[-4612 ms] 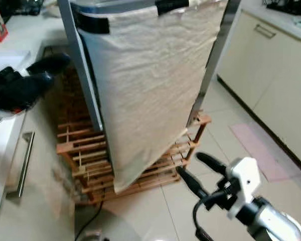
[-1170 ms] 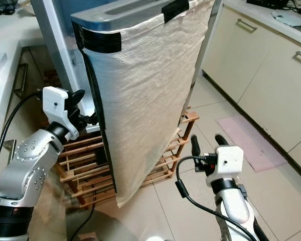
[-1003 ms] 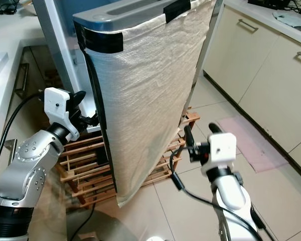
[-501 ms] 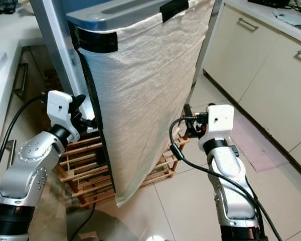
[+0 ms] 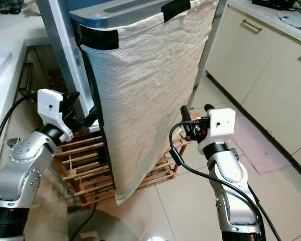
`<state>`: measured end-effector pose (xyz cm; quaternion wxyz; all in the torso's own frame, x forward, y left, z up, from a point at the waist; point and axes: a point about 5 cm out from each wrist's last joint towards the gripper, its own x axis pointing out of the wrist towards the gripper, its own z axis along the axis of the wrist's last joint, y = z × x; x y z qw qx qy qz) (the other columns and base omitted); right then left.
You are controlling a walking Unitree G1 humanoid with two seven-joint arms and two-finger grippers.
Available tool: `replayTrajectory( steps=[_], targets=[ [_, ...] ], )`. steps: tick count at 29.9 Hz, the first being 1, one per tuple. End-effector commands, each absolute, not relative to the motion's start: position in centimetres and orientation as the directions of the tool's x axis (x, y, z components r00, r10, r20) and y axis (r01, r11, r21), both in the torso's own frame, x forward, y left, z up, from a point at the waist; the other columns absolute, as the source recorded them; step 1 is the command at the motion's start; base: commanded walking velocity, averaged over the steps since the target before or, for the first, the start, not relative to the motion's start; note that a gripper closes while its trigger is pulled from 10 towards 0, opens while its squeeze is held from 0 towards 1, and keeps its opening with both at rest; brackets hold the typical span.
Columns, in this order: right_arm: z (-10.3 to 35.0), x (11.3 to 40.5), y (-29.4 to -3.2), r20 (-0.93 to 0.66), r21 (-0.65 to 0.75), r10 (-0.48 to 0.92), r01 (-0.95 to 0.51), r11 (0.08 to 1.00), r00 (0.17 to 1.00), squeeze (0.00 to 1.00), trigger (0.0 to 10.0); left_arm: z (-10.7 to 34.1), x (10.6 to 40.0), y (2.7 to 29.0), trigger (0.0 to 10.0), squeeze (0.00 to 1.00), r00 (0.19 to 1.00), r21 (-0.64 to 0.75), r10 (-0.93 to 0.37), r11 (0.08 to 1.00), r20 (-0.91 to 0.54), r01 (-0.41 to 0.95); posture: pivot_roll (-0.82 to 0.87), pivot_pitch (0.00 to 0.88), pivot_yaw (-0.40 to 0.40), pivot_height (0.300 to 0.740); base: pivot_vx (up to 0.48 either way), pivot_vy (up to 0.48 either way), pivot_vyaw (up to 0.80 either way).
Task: Restocking fridge
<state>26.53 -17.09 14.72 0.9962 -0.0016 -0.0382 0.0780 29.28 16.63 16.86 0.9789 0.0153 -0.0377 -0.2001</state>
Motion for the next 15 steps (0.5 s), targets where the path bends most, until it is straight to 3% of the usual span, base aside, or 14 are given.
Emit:
replayTrajectory(
  steps=[1, 15],
  targets=[
    [14.78, 26.25, -17.09, 0.087, -0.008, 0.159, -0.159, 0.987, 0.983, 0.0, 10.0, 17.13, 29.01, 16.85, 10.0, 0.0, 0.919, 0.045, -0.386, 0.922, 0.074, 0.384, 0.03, 0.0, -0.038, 0.74, 0.0, 0.0, 0.0],
    [13.94, 25.78, -16.87, 0.071, -0.015, 0.174, -0.173, 0.985, 0.982, 0.0, 10.0, 17.39, 28.92, 16.82, 10.0, 0.0, 0.923, 0.044, -0.376, 0.926, 0.083, 0.374, 0.02, 0.0, -0.041, 0.74, 0.0, -0.356, 0.0]
  ],
)
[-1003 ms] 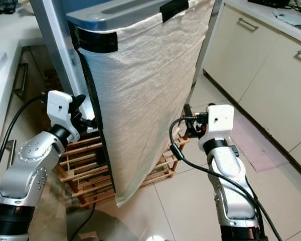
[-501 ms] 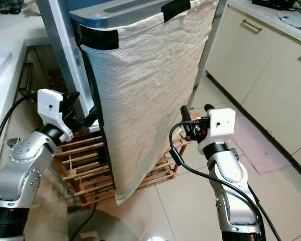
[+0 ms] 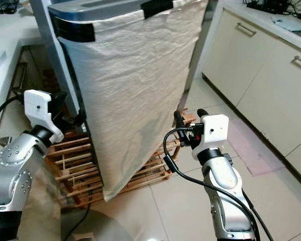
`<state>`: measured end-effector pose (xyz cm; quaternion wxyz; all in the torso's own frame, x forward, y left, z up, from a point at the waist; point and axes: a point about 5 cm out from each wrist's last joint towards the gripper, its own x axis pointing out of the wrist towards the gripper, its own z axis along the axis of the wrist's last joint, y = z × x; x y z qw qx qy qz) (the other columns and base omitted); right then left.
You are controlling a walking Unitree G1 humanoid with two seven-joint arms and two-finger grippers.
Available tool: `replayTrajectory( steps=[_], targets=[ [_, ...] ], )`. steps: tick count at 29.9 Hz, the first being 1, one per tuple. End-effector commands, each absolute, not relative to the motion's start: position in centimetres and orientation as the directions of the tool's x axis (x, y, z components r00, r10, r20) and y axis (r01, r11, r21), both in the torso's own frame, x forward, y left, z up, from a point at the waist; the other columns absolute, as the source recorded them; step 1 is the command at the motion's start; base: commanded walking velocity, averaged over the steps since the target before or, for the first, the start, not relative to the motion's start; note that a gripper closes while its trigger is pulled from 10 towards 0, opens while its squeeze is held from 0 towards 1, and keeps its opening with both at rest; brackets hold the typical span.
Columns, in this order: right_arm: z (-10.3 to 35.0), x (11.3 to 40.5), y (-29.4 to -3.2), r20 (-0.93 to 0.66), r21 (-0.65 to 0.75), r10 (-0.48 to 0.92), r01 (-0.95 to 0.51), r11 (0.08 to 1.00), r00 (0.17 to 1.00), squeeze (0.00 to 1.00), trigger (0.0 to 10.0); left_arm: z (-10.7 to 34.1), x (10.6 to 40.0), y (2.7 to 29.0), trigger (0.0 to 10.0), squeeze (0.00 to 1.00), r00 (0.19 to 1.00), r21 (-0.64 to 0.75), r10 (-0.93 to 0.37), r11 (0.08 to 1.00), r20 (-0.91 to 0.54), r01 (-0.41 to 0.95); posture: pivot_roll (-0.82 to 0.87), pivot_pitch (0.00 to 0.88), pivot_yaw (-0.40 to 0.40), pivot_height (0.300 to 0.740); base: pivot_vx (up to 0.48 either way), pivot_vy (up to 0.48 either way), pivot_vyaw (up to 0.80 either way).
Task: Restocking fridge
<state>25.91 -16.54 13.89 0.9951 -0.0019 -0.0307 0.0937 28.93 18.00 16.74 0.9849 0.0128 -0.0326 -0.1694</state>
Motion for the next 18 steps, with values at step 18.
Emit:
replayTrajectory(
  steps=[18],
  targets=[
    [13.72, 25.59, -17.48, 0.057, -0.019, 0.15, -0.15, 0.989, 0.987, 0.0, 10.0, 17.68, 29.41, 17.41, 10.0, 0.0, 0.939, 0.049, -0.333, 0.943, 0.085, 0.329, 0.02, 0.0, -0.045, 0.74, 0.0, -0.123, 0.0]
  ],
)
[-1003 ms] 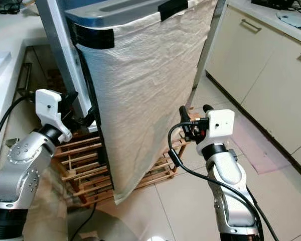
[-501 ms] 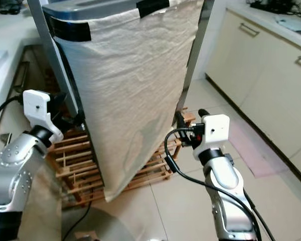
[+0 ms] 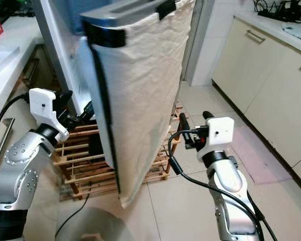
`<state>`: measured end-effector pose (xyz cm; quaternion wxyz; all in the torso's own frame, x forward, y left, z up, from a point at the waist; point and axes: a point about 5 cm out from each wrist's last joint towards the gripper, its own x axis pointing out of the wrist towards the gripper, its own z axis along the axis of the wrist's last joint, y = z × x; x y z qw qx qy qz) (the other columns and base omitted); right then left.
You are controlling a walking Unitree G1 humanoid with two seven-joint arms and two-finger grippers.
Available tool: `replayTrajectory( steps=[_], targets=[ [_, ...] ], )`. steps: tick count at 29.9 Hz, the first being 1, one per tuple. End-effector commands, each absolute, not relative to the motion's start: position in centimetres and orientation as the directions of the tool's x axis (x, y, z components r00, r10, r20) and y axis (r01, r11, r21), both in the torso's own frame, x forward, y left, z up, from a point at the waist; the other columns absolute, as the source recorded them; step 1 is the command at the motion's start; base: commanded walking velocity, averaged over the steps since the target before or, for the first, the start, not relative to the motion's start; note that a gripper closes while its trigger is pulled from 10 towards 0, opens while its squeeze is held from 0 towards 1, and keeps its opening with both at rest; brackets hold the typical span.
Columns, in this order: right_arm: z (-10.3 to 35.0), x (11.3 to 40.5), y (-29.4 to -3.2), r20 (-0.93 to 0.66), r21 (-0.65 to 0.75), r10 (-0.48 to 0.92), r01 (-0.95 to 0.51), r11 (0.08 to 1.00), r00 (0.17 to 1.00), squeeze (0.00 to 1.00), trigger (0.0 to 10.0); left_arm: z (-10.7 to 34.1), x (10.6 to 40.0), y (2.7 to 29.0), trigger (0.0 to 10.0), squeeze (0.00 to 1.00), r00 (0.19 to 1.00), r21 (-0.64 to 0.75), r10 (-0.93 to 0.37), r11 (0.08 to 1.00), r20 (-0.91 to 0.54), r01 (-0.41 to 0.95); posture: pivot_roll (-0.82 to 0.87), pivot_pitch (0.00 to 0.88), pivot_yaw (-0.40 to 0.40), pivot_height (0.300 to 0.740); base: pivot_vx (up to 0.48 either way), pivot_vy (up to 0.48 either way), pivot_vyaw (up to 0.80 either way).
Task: Restocking fridge
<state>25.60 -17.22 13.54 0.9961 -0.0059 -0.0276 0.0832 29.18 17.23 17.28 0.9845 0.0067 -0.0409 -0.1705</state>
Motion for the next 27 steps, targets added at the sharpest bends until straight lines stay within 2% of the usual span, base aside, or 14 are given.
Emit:
replayTrajectory(
  steps=[1, 9, 14, 16, 22, 24, 27],
  targets=[
    [13.7, 25.6, -17.5, 0.054, -0.02, 0.151, -0.15, 0.988, 0.987, 0.0, 10.0, 17.6, 29.4, 17.5, 10.0, 0.0, 0.94, 0.071, -0.334, 0.942, 0.075, 0.329, 0.02, 0.0, -0.045, 0.74, 0.0, 0.0, 0.0],
    [13.6, 25.5, -17.4, 0.047, -0.024, 0.16, -0.159, 0.987, 0.986, 0.0, 10.0, 17.5, 29.8, 17.9, 10.0, 0.0, 0.954, 0.1, -0.295, 0.952, 0.061, 0.288, 0.02, 0.0, -0.045, 0.74, 0.0, 0.0, 0.0],
    [13.1, 25.2, -18.2, 0.027, -0.046, 0.111, -0.109, 0.993, 0.994, 0.0, 10.0, 17.7, 29.8, 17.8, 10.0, 0.0, 0.945, 0.075, -0.316, 0.948, 0.085, 0.311, 0.02, 0.0, -0.043, 0.74, 0.0, 0.0, 0.0],
    [11.9, 24.8, -19.8, -0.02, -0.075, -0.003, 0.002, 0.997, 1.0, 0.0, 10.0, 17.9, 29.8, 17.3, 10.0, 0.0, 0.936, 0.066, -0.338, 0.941, 0.094, 0.333, 0.01, 0.0, -0.043, 0.74, 0.0, 0.0, 0.0],
    [11.0, 24.3, -21.2, -0.069, -0.103, -0.079, 0.072, 0.992, 0.994, 0.0, 10.0, 18.0, 29.8, 16.7, 10.0, 0.0, 0.926, 0.069, -0.367, 0.93, 0.093, 0.362, 0.01, 0.0, -0.042, 0.74, 0.0, 0.0, 0.0],
    [10.4, 23.7, -22.8, -0.096, -0.112, -0.186, 0.175, 0.978, 0.978, 0.0, 10.0, 18.3, 29.9, 16.3, 10.0, 0.0, 0.92, 0.048, -0.376, 0.926, 0.111, 0.373, 0.0, 0.0, -0.043, 0.74, 0.0, 0.0, 0.0],
    [9.9, 23.3, -23.6, -0.117, -0.108, -0.238, 0.225, 0.968, 0.964, 0.0, 10.0, 18.7, 30.0, 16.0, 10.0, 0.0, 0.911, 0.009, -0.392, 0.919, 0.13, 0.395, 0.0, 0.0, -0.044, 0.74, 0.0, 0.0, 0.0]
  ],
)
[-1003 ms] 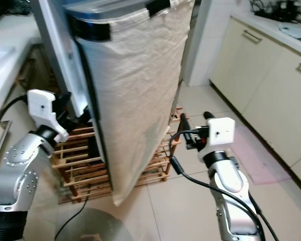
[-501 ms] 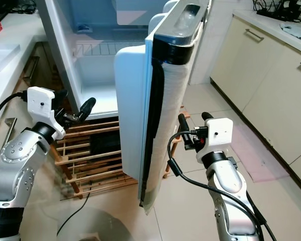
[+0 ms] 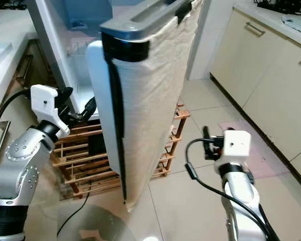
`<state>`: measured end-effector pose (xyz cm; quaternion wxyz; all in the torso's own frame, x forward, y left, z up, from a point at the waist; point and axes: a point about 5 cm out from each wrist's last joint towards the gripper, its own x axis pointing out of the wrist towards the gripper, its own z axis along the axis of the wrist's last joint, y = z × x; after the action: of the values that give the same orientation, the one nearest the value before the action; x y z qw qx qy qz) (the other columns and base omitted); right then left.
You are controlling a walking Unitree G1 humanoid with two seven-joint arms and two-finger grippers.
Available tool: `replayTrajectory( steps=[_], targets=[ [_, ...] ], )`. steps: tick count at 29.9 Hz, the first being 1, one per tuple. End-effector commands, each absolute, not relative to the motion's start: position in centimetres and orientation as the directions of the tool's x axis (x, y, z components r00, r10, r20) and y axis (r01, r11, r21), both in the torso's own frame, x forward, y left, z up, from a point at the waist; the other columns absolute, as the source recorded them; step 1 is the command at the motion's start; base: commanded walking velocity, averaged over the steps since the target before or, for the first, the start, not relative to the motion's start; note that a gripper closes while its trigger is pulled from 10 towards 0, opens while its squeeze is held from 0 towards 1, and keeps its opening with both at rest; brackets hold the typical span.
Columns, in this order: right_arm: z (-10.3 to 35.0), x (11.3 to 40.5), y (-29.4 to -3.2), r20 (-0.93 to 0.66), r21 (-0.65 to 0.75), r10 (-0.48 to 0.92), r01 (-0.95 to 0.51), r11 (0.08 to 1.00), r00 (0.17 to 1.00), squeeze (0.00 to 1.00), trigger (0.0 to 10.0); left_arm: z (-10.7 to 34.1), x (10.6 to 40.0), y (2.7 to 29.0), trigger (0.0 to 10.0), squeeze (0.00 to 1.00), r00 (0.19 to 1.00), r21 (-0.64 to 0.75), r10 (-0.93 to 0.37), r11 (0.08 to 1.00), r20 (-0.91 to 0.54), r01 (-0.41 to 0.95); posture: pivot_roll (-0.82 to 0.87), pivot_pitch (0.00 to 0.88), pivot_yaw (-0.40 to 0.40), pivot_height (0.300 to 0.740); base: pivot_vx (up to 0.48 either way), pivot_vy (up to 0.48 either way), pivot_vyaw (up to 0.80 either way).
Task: Restocking fridge
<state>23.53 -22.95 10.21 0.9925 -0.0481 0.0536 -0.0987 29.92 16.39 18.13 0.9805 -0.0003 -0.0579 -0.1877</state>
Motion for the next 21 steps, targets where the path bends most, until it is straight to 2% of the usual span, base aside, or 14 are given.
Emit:
replayTrajectory(
  steps=[1, 2, 6, 7, 9, 14, 17, 20, 21],
  targets=[
    [9.5, 23.0, -24.0, -0.131, -0.125, -0.249, 0.233, 0.964, 0.96, 0.0, 10.0, 19.0, 29.9, 15.5, 10.0, 0.0, 0.895, -0.006, -0.422, 0.904, 0.145, 0.427, 0.0, 0.0, -0.045, 0.74, 0.0, 0.0, 0.0],
    [9.5, 23.0, -24.0, -0.131, -0.125, -0.249, 0.233, 0.964, 0.96, 0.0, 10.0, 19.0, 29.9, 15.5, 10.0, 0.0, 0.895, -0.006, -0.422, 0.904, 0.145, 0.427, 0.0, 0.0, -0.045, 0.74, 0.0, 0.0, 0.0],
    [8.7, 22.8, -23.7, -0.161, -0.145, -0.232, 0.209, 0.967, 0.959, 0.0, 10.0, 20.1, 29.2, 13.7, 10.0, 0.0, 0.809, -0.058, -0.556, 0.816, 0.188, 0.575, 0.0, 0.002, -0.048, 0.74, 0.0, 0.0, 0.0],
    [8.4, 22.6, -23.6, -0.172, -0.141, -0.23, 0.207, 0.968, 0.958, 0.0, 10.0, 20.7, 28.3, 12.5, 10.0, 0.0, 0.719, -0.096, -0.661, 0.719, 0.212, 0.689, 0.0, 0.0, -0.05, 0.74, 0.0, 0.0, 0.0],
    [8.0, 22.3, -23.6, -0.188, -0.146, -0.234, 0.208, 0.967, 0.954, 0.0, 10.0, 21.2, 26.7, 11.1, 10.0, 0.0, 0.571, -0.112, -0.788, 0.561, 0.232, 0.82, 0.0, 0.002, -0.05, 0.74, 0.0, 0.0, 0.0],
    [7.7, 21.5, -23.7, -0.196, -0.148, -0.256, 0.23, 0.962, 0.947, 0.0, 10.0, 21.3, 24.3, 10.0, 10.0, 0.0, 0.362, -0.11, -0.906, 0.346, 0.218, 0.932, -0.01, 0.009, -0.044, 0.74, 0.0, 0.0, 0.0],
    [7.5, 20.8, -24.1, -0.196, -0.159, -0.287, 0.258, 0.953, 0.938, 0.0, 10.0, 21.1, 24.0, 10.0, 10.0, 0.0, 0.338, -0.134, -0.918, 0.315, 0.209, 0.939, -0.01, 0.011, -0.041, 0.74, 0.0, 0.0, 0.0],
    [7.4, 19.1, -25.5, -0.177, -0.176, -0.399, 0.37, 0.912, 0.9, 0.0, 10.0, 20.8, 24.7, 10.7, 10.0, 0.0, 0.401, -0.141, -0.895, 0.379, 0.195, 0.915, -0.01, 0.014, -0.037, 0.74, 0.0, 0.0, 0.0],
    [7.4, 19.1, -25.5, -0.177, -0.176, -0.399, 0.37, 0.912, 0.9, 0.0, 10.0, 20.8, 24.7, 10.7, 10.0, 0.0, 0.401, -0.141, -0.895, 0.379, 0.195, 0.915, -0.01, 0.014, -0.037, 0.74, 0.0, 0.0, 0.0]
  ],
)
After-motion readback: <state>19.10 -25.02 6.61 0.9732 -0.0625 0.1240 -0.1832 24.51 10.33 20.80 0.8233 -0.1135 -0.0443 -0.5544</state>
